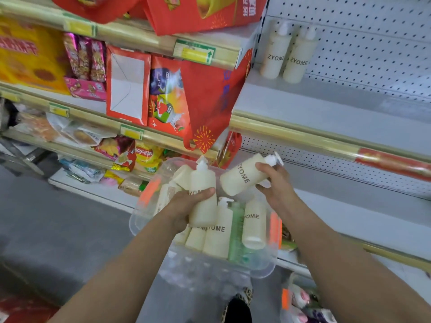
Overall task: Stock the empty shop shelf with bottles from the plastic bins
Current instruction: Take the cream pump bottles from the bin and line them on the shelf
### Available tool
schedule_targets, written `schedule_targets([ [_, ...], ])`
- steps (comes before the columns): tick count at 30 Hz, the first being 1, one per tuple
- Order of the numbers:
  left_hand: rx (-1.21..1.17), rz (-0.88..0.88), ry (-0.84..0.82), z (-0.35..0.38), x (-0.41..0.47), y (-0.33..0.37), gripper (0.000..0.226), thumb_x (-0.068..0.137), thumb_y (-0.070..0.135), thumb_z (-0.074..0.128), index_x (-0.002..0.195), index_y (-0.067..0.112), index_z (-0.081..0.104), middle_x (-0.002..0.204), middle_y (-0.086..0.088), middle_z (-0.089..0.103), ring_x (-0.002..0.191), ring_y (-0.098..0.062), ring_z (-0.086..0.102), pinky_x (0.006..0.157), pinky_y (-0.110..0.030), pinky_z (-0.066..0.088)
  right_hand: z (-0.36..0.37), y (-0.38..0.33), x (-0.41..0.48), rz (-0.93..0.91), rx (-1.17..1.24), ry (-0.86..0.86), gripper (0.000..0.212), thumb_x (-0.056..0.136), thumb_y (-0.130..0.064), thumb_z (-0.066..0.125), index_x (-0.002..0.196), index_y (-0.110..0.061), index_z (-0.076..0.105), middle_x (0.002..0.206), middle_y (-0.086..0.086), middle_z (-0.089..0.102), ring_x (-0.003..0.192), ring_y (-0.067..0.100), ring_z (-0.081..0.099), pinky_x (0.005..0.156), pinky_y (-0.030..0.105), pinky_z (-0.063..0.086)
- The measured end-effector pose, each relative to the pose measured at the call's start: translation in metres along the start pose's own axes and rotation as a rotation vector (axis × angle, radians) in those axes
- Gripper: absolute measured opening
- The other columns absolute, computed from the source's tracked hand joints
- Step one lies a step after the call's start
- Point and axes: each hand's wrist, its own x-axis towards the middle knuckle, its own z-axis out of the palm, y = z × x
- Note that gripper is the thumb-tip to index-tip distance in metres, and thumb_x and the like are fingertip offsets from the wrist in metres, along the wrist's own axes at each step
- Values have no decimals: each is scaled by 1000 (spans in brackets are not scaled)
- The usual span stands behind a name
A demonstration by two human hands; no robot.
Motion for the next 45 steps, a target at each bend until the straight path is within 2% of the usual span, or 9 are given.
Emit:
schedule_targets([
  [3, -100, 65, -51, 23, -9, 17, 69, 60, 40, 85, 117, 8, 66, 99, -13, 76, 84, -27, 74, 64, -39, 59, -2, -27, -18, 12, 248, -91, 25, 88, -17, 71, 110, -7, 64, 102, 10, 64, 97, 25, 62, 84, 47, 56],
  [12, -101, 227, -220, 83, -29, 56, 72, 62, 46, 89, 123, 17, 62, 111, -15, 71, 95, -29, 70, 73, -45, 59, -23, -76, -59, 76, 413, -120, 52, 84, -50, 73, 116, -10, 67, 87, 12, 75, 73, 28, 74, 65, 45, 60],
  [16, -29, 236, -294, 106, -32, 79, 56, 70, 46, 80, 116, 16, 65, 103, -11, 74, 92, -27, 71, 76, -49, 60, -43, -102, -67, 120, 446, -164, 57, 87, -49, 70, 124, -6, 63, 96, 16, 73, 84, 34, 73, 69, 50, 60],
  [19, -103, 218, -439, 122, -34, 101, 43, 78, 25, 73, 115, 7, 63, 101, -15, 70, 96, -32, 67, 91, -56, 51, -51, -127, -72, 87, 432, -239, 48, 87, -42, 70, 119, -6, 67, 94, 16, 72, 80, 33, 72, 72, 50, 60],
  [22, -146, 193, -520, 134, -34, 122, 45, 78, 14, 60, 121, 1, 60, 107, -19, 68, 98, -34, 66, 87, -52, 55, -53, -151, -75, 5, 394, -306, 41, 84, -26, 68, 121, -8, 65, 93, 14, 68, 82, 32, 67, 76, 47, 59],
  [26, -109, 267, -501, 146, -27, 140, 51, 88, 21, 61, 131, -5, 55, 126, -24, 64, 110, -35, 64, 90, -48, 54, -54, -178, -68, -98, 394, -301, 47, 78, -24, 73, 121, -8, 61, 91, 14, 69, 87, 31, 66, 82, 47, 58],
  [31, -84, 368, -485, 151, -9, 162, 53, 83, 22, 69, 129, -1, 56, 111, -16, 72, 96, -28, 72, 70, -40, 59, -52, -204, -48, -161, 379, -219, 50, 75, -24, 78, 120, -6, 63, 92, 14, 73, 84, 31, 71, 73, 48, 60],
  [38, -65, 405, -424, 155, 16, 189, 55, 79, 28, 77, 127, 7, 59, 115, -15, 72, 101, -31, 71, 71, -43, 59, -36, -240, -7, -248, 266, -174, 56, 68, -28, 82, 118, -8, 67, 101, 10, 76, 88, 27, 75, 76, 47, 60],
  [45, -135, 399, -362, 160, 48, 208, 58, 74, 24, 77, 127, 7, 60, 115, -18, 72, 99, -33, 71, 73, -46, 60, -19, -263, 65, -335, 65, -34, 32, 81, -27, 80, 107, -12, 68, 98, 4, 76, 93, 21, 69, 77, 34, 54],
])
